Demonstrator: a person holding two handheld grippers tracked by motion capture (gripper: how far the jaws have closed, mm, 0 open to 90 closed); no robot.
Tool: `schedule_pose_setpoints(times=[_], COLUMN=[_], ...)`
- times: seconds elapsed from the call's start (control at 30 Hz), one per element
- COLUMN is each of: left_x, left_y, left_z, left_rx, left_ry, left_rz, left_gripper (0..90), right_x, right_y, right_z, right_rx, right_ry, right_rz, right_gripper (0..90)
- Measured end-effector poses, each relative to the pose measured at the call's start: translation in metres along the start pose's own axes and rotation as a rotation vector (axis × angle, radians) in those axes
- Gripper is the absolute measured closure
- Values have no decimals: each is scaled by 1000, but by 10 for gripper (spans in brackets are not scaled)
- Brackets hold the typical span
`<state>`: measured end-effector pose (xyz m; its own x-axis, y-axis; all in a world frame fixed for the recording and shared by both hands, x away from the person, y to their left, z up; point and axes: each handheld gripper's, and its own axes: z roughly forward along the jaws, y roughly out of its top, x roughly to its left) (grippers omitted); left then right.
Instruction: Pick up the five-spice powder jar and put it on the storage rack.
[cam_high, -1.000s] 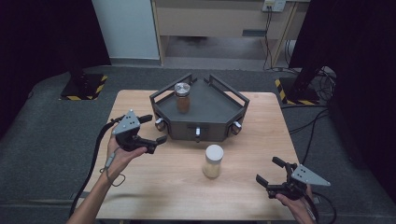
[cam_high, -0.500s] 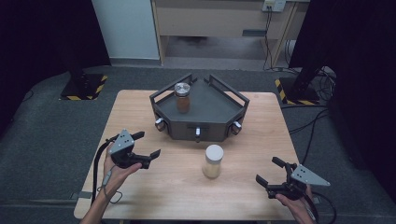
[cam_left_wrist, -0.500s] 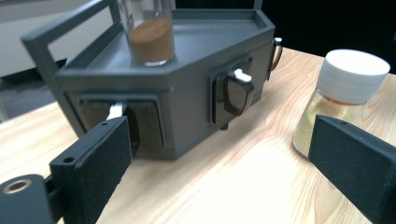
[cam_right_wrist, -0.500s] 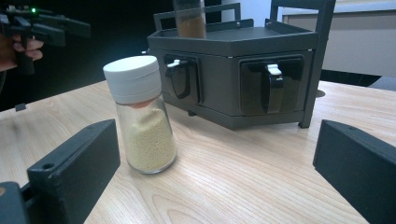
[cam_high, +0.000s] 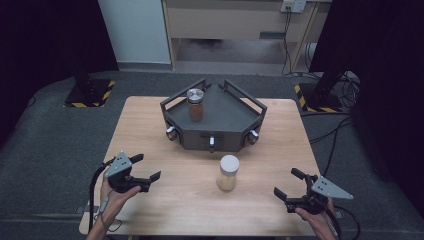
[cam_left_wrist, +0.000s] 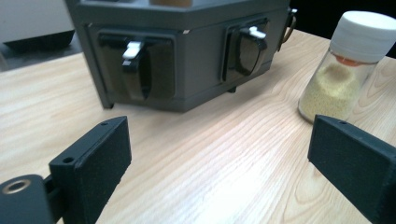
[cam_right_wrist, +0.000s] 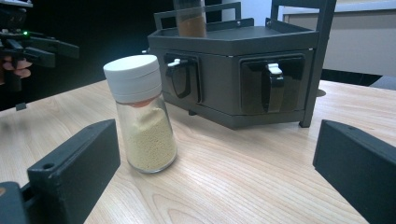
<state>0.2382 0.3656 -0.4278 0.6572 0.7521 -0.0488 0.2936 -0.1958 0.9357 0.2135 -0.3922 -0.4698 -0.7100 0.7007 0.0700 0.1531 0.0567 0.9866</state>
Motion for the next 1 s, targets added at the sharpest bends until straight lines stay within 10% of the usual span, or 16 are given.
schedule_pose_setpoints(times=[0.4,1.0], left_x=[-4,12], left_y=[-14,-24], left_z=[-24,-32], left_rx=[-25,-73], left_ry=[23,-64], left_rz=[-14,2], left_gripper=[50,20], right_x=[1,1], right_y=[0,1], right_z=[-1,0], right_rx=[-2,6], right_ry=[-4,-7], right_rz=[-3,-6], right_gripper=[13,13])
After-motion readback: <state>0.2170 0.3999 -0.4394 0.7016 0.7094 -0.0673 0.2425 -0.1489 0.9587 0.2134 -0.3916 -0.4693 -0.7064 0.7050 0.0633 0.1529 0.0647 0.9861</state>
